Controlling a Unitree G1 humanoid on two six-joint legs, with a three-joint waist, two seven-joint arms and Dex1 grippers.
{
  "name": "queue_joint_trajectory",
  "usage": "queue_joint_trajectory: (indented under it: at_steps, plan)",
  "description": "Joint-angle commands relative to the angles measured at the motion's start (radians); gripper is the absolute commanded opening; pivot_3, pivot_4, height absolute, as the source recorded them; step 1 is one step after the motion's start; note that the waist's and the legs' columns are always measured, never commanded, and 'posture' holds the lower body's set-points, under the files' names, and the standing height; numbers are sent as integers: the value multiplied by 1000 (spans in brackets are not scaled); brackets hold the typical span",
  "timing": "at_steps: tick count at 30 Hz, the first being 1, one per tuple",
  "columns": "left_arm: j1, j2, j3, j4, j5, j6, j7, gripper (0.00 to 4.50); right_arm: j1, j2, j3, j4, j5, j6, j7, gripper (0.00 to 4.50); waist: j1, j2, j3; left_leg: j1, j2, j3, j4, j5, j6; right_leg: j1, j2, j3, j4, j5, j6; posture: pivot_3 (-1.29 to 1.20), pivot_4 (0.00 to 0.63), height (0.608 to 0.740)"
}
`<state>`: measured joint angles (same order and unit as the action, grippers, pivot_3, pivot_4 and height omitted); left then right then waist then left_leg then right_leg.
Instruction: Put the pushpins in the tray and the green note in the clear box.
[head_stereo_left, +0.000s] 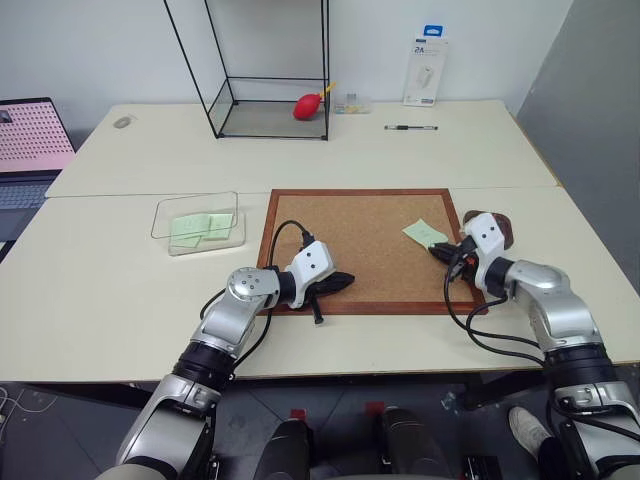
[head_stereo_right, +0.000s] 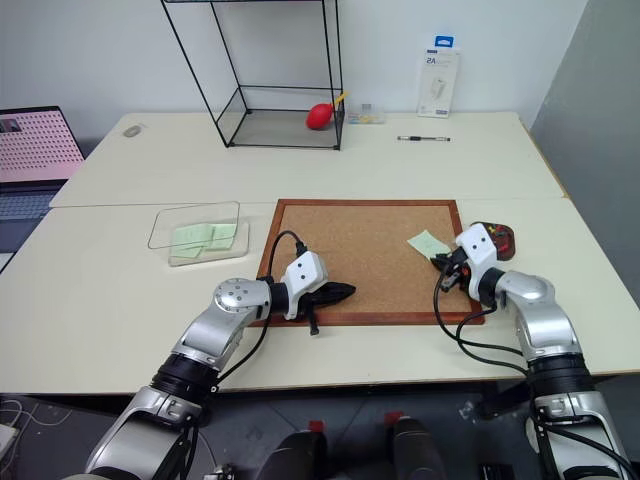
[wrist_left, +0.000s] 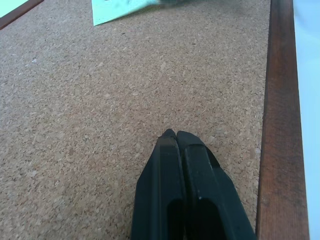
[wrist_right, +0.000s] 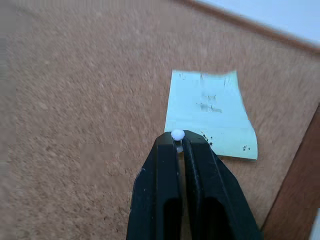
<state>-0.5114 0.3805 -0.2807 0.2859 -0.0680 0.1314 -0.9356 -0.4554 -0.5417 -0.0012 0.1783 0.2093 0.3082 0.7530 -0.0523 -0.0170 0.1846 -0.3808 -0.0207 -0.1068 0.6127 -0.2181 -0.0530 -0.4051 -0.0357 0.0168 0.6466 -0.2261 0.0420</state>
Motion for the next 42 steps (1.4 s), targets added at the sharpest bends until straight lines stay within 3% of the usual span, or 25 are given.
queue_joint_trajectory:
  at_steps: [1, 10, 14, 21, 30, 42]
  plan:
    - [9, 1, -2, 51, 29, 24, 25, 0, -22, -23, -24, -79, 11, -36, 20, 31, 1, 0, 0, 0, 0, 0, 0, 0, 0, 0, 0, 0, 0, 0, 0, 0, 150, 740]
    - [-54, -63, 82, 48, -40, 30, 89, 0, -11, -14, -2, -97, -7, -64, 18, 31, 8, 0, 0, 0, -1, 0, 1, 0, 0, 0, 0, 0, 0, 0, 1, 0, 150, 740]
    - [-102, -80, 99, 9, -66, 16, 76, 509, -15, -10, 5, -115, -2, -57, 19, 0, 9, -1, 1, -2, 0, 0, 1, 0, 0, -1, 0, 0, 0, 0, 1, 0, 150, 740]
    - [-186, -128, 112, 62, -74, -29, 69, 1909, -28, -4, 14, -143, 6, -56, 19, 0, 16, -1, 1, -4, -1, 0, 0, 0, 0, -1, -1, 0, -2, 0, 1, 0, 150, 740]
    - [-347, -201, 84, 376, -1, -208, 63, 3558, -32, 8, 17, -218, 38, -11, 24, 0, 18, -2, 1, -4, -1, 0, 1, 0, 0, -1, -1, 0, -2, 0, 1, 0, 150, 740]
    - [-529, -294, 88, 700, 72, -391, 97, 3633, -34, 21, 19, -317, 89, 88, 22, 0, 19, -2, 2, -4, -1, -1, 0, 0, 0, -2, -1, -1, -3, 0, 1, 0, 150, 740]
